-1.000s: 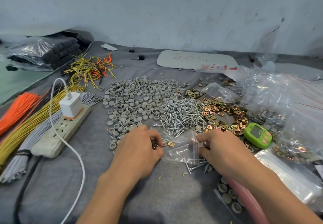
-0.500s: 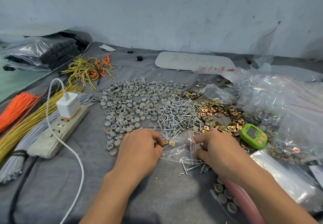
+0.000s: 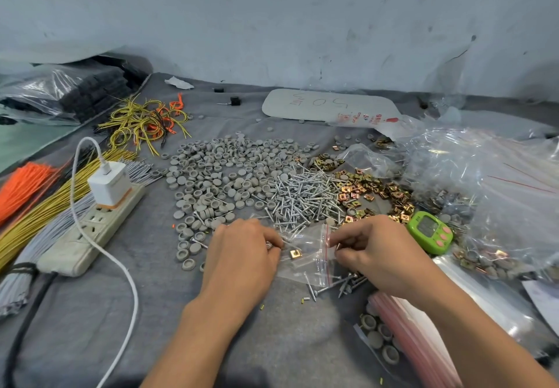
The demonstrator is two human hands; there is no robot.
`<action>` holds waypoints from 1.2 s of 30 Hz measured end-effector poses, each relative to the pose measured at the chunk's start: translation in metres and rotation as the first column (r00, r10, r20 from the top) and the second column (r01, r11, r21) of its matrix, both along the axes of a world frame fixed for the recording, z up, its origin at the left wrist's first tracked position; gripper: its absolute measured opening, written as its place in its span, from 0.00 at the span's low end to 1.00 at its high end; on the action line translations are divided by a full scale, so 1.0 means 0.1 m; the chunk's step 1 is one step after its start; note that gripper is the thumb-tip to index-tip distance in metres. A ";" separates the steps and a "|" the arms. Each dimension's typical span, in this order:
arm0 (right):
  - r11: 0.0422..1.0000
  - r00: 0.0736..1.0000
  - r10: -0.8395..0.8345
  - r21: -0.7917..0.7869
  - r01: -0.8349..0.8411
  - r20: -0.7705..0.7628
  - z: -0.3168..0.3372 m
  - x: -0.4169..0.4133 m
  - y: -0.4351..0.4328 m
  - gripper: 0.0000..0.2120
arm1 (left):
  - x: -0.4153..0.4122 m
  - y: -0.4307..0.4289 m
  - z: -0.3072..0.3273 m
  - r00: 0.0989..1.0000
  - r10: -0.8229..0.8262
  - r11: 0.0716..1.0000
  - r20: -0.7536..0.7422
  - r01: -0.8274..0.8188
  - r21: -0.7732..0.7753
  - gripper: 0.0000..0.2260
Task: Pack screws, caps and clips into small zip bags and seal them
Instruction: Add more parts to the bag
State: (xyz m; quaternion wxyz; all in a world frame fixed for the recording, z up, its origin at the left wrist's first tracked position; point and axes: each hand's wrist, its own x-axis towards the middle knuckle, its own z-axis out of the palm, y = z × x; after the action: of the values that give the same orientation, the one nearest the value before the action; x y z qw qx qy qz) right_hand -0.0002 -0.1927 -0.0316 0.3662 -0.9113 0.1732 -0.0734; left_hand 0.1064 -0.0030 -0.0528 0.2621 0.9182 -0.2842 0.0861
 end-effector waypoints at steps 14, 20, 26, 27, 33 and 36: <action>0.991 1.000 -0.022 0.133 0.023 -0.003 -0.02 -0.05 -0.07 0.08 | -0.11 -0.18 -0.08 0.991 -0.127 0.990 -0.043 0.124 -0.060 0.06; 0.996 0.996 -0.078 0.035 0.076 0.034 -0.02 -0.03 -0.08 0.15 | -0.20 -0.20 0.04 0.918 -0.336 0.939 -0.212 0.309 -0.152 0.36; 0.994 0.994 -0.101 -0.028 0.102 0.038 -0.01 -0.02 -0.04 0.12 | -0.24 -0.27 0.07 0.887 -0.399 0.899 -0.232 0.429 0.092 0.49; 0.994 0.994 -0.102 -0.035 0.103 0.036 -0.01 -0.02 -0.03 0.12 | -0.25 -0.28 0.07 0.889 -0.400 0.900 -0.224 0.427 0.087 0.49; 0.997 0.996 -0.078 -0.007 0.078 0.044 0.01 0.01 0.04 0.08 | -0.26 -0.29 0.09 0.909 -0.369 0.928 -0.193 0.373 -0.014 0.46; 0.998 0.995 -0.069 0.018 0.068 0.066 0.01 0.03 0.06 0.09 | -0.25 -0.27 0.11 0.908 -0.357 0.934 -0.221 0.350 -0.071 0.44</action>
State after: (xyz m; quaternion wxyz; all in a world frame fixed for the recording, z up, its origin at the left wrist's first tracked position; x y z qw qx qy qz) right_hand 0.0028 -0.1871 -0.0303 0.3761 -0.8990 0.1925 -0.1151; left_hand 0.0816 -0.0298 -0.0420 0.3184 0.8512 -0.4121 -0.0655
